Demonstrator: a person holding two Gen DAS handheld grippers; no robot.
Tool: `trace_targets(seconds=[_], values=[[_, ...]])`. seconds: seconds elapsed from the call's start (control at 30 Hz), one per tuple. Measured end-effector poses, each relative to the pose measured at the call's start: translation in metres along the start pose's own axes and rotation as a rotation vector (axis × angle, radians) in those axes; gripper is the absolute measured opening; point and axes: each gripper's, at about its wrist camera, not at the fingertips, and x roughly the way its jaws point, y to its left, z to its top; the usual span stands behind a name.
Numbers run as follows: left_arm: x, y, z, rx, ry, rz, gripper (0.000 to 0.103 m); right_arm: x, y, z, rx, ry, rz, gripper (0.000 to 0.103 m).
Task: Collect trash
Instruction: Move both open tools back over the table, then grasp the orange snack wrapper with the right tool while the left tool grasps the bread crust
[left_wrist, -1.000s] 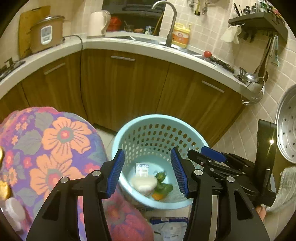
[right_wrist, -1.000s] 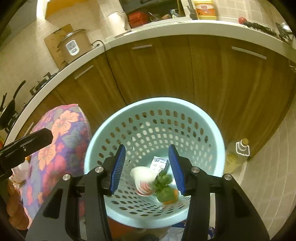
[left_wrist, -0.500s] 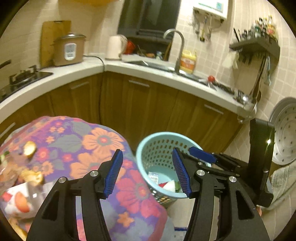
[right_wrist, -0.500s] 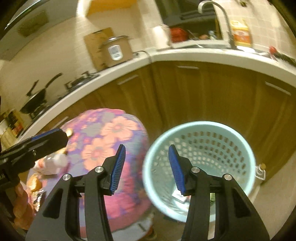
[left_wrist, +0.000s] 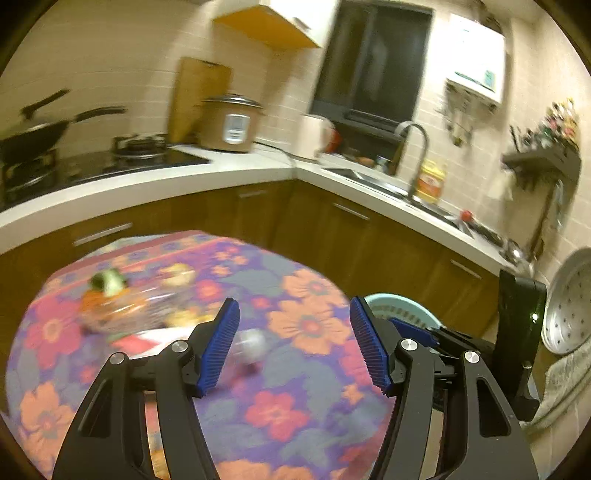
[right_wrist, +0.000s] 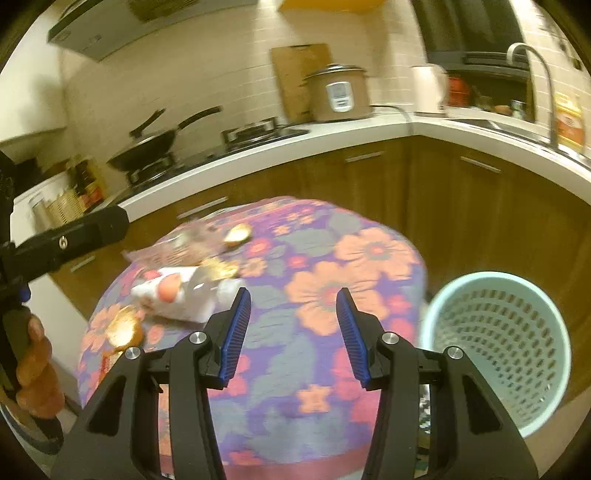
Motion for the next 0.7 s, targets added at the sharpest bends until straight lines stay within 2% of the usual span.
trace_targets(seconds=[0.17,0.33,0.5,0.7], values=[[-0.027,0.053,-0.011,-0.074,-0.032,0.092,0.061,0.016,0.038,-0.01,-0.065,0.041,0.068,0.045],[-0.039,0.092,-0.027,-0.129,-0.023,0.142,0.061,0.031,0.079,-0.026,-0.117,0.087,0.163,0.045],[-0.037,0.115,-0.047,-0.14,0.014,0.2,0.061,0.047,0.117,-0.046,-0.167,0.138,0.255,0.045],[-0.026,0.146,-0.076,-0.224,0.072,0.23,0.061,0.068,0.137,-0.063,-0.184,0.218,0.293,0.046]])
